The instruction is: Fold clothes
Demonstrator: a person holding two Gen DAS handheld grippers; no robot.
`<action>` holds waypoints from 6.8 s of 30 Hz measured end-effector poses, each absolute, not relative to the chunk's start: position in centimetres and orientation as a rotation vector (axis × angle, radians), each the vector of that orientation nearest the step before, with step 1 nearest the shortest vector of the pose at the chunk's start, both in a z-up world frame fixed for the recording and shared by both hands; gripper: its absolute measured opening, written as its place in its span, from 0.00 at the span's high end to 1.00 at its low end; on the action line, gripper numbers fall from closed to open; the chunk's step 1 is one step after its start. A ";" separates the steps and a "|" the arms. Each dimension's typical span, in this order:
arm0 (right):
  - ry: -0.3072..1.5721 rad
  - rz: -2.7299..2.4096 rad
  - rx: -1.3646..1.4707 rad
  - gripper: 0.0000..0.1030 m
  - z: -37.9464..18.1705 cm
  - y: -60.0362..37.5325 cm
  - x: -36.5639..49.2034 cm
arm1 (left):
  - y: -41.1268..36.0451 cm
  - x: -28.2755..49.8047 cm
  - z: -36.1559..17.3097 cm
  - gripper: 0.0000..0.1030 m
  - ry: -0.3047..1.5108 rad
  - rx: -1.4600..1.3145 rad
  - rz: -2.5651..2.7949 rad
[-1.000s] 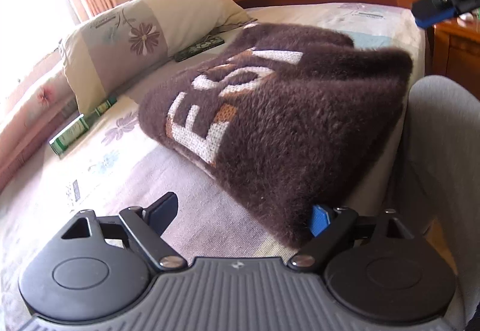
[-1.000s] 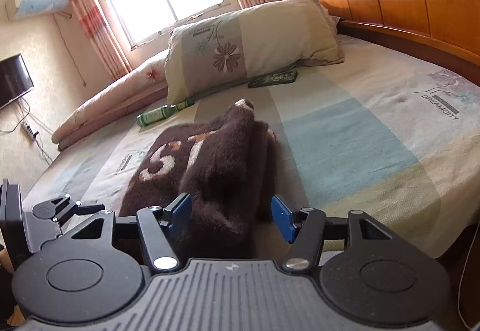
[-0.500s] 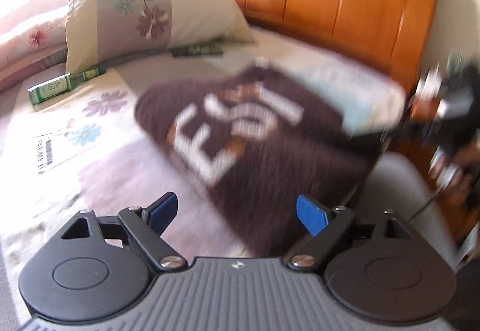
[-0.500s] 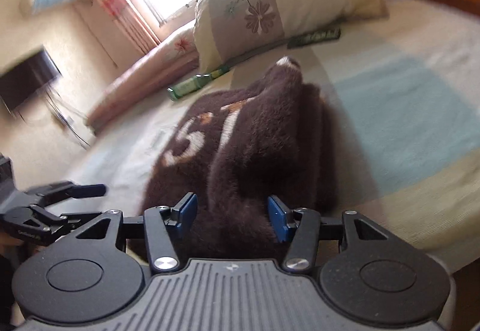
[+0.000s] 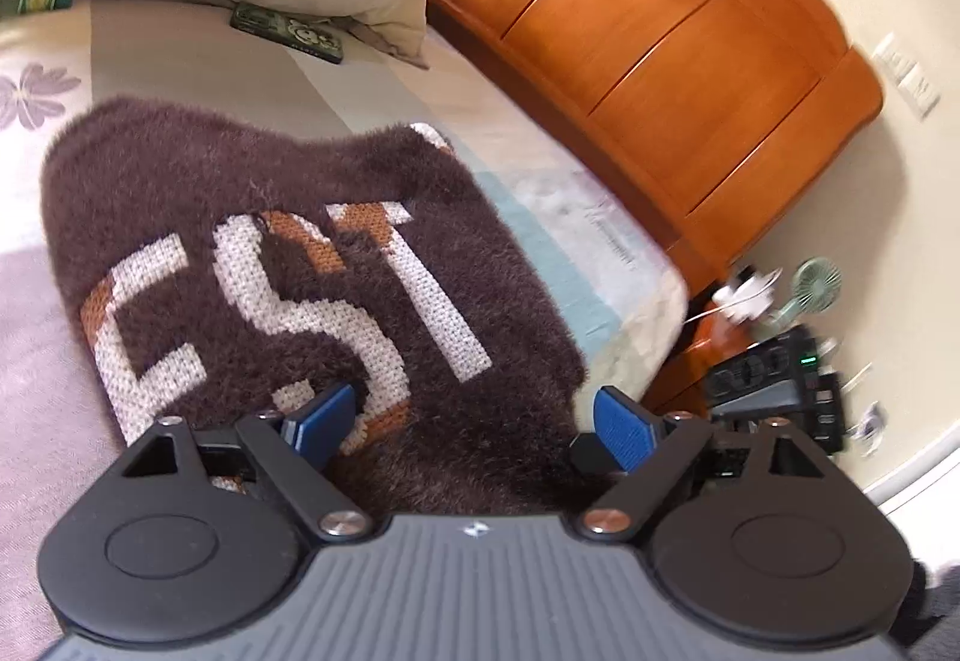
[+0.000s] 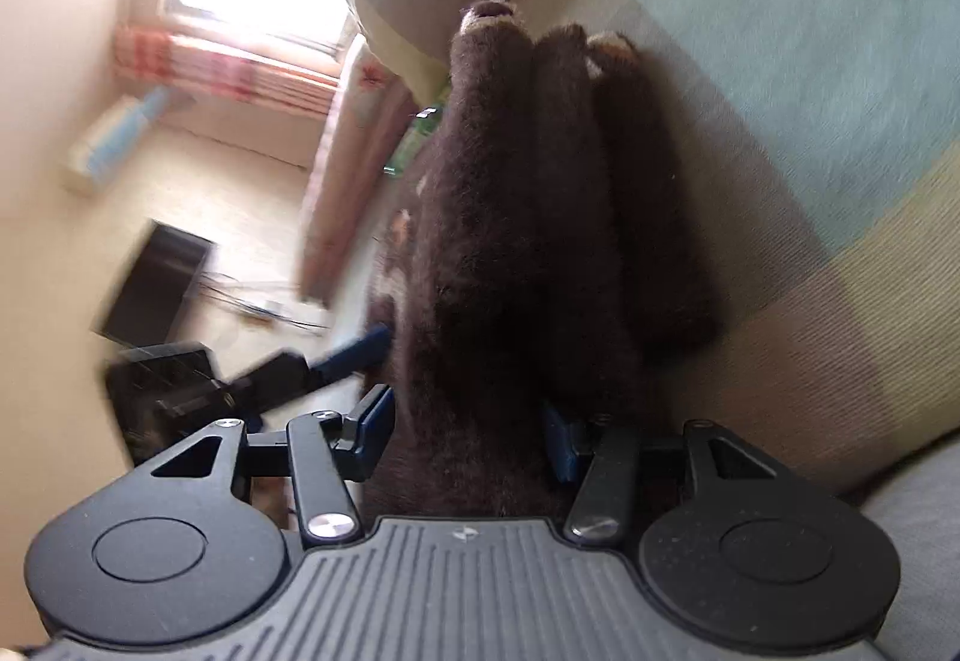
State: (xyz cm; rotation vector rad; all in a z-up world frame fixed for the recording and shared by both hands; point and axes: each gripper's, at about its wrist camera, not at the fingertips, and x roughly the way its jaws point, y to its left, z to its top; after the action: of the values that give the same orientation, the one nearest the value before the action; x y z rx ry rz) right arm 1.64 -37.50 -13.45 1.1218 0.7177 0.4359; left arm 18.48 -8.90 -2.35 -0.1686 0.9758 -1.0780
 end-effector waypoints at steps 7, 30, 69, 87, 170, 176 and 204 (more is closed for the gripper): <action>0.692 0.405 1.033 0.82 -12.0 -37.4 2.0 | -8.4 18.7 -2.5 0.16 0.989 -0.185 -1.094; 0.632 0.180 0.179 0.87 -1.7 -30.8 -1.2 | -10.1 17.1 0.3 0.16 0.898 0.029 -1.053; 0.698 0.085 0.164 0.59 -5.0 -29.4 6.7 | -13.9 25.9 0.4 0.17 0.986 -0.127 -1.017; 0.614 0.092 0.266 0.58 -6.3 -30.9 5.1 | -25.1 30.6 -4.0 0.17 1.110 -0.152 -1.070; 0.710 0.213 -0.169 0.00 -4.5 -15.9 3.1 | 0.8 11.1 3.2 0.09 0.783 -0.050 -0.395; 0.645 0.099 -0.066 0.00 -2.4 -21.6 4.8 | 0.7 11.6 3.3 0.09 0.785 -0.068 -0.403; 0.600 0.090 0.273 0.00 -3.1 -26.9 1.1 | -6.1 15.7 2.1 0.09 0.885 -0.147 -0.614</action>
State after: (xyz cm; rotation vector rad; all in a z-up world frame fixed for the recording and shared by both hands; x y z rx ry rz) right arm 1.15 -26.94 -3.13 0.2726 0.6003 0.0904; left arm 15.66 -6.14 2.05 -0.1475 0.8852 -0.6144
